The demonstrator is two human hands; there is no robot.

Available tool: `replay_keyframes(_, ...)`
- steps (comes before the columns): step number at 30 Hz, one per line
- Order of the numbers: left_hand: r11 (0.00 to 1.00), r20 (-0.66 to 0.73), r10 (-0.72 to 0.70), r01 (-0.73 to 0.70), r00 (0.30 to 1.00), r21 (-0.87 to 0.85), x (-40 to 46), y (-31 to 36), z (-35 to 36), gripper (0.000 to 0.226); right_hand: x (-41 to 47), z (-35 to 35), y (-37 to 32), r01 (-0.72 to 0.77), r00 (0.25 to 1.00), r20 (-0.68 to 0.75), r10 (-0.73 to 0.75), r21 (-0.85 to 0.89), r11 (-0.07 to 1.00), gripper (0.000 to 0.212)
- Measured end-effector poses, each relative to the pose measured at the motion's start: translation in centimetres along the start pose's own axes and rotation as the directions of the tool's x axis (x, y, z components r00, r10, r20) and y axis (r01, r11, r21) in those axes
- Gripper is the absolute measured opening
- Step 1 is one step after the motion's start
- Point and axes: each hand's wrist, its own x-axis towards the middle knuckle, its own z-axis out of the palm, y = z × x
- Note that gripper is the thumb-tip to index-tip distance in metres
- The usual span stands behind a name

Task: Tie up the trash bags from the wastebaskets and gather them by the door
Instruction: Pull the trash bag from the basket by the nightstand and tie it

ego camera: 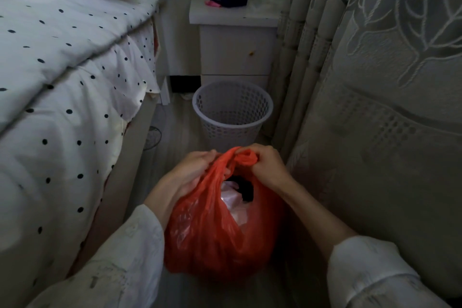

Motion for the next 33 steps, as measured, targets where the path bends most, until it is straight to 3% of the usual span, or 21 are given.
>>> replay_keyframes(4,0.998,-0.004,0.060,-0.060,0.998,0.014,0.0,0.0,0.3,0.020,0.1,0.3,-0.2,-0.068,0.998,0.009,0.068,0.148,0.987,0.023)
replay_keyframes(7,0.965,-0.087,0.158,-0.172,0.984,-0.196,0.3,0.7,0.1,0.018,0.3,0.1,-0.3,-0.086,0.996,0.026,0.082,0.259,0.962,0.021)
replay_keyframes(11,0.899,-0.144,0.154,-0.199,0.977,-0.391,0.3,1.8,0.4,0.015,0.0,0.3,-0.8,-0.153,0.988,0.098,0.123,0.426,0.892,0.029)
replay_keyframes(14,0.840,-0.135,0.095,-0.153,0.986,-0.520,0.4,1.8,0.4,0.020,-0.1,0.6,-0.9,-0.277,0.958,0.119,0.261,0.620,0.734,0.028)
replay_keyframes(16,0.803,-0.203,0.046,-0.157,0.978,-0.575,0.7,1.3,-0.2,0.023,0.2,0.7,-0.3,-0.348,0.916,0.142,0.375,0.744,0.570,0.028)
replay_keyframes(19,0.771,-0.305,0.007,-0.199,0.952,-0.605,1.3,0.7,-0.6,0.028,0.2,0.5,-0.2,-0.396,0.873,0.257,0.414,0.869,0.298,0.031)
replay_keyframes(23,0.811,-0.412,0.018,-0.254,0.911,-0.528,1.7,-0.1,-0.9,0.031,-0.1,0.3,-0.3,-0.375,0.801,0.236,0.550,0.914,0.153,0.040)
replay_keyframes(28,0.835,-0.500,-0.039,-0.247,0.865,-0.492,2.2,-2.2,-3.1,0.034,-0.4,0.7,1.1,-0.333,0.702,0.052,0.710,0.906,0.262,0.038)
replay_keyframes(33,0.854,-0.593,-0.144,-0.203,0.792,-0.479,2.9,-4.1,-6.1,0.038,-1.7,0.7,5.0,-0.533,0.569,-0.082,0.818,0.722,0.442,0.037)
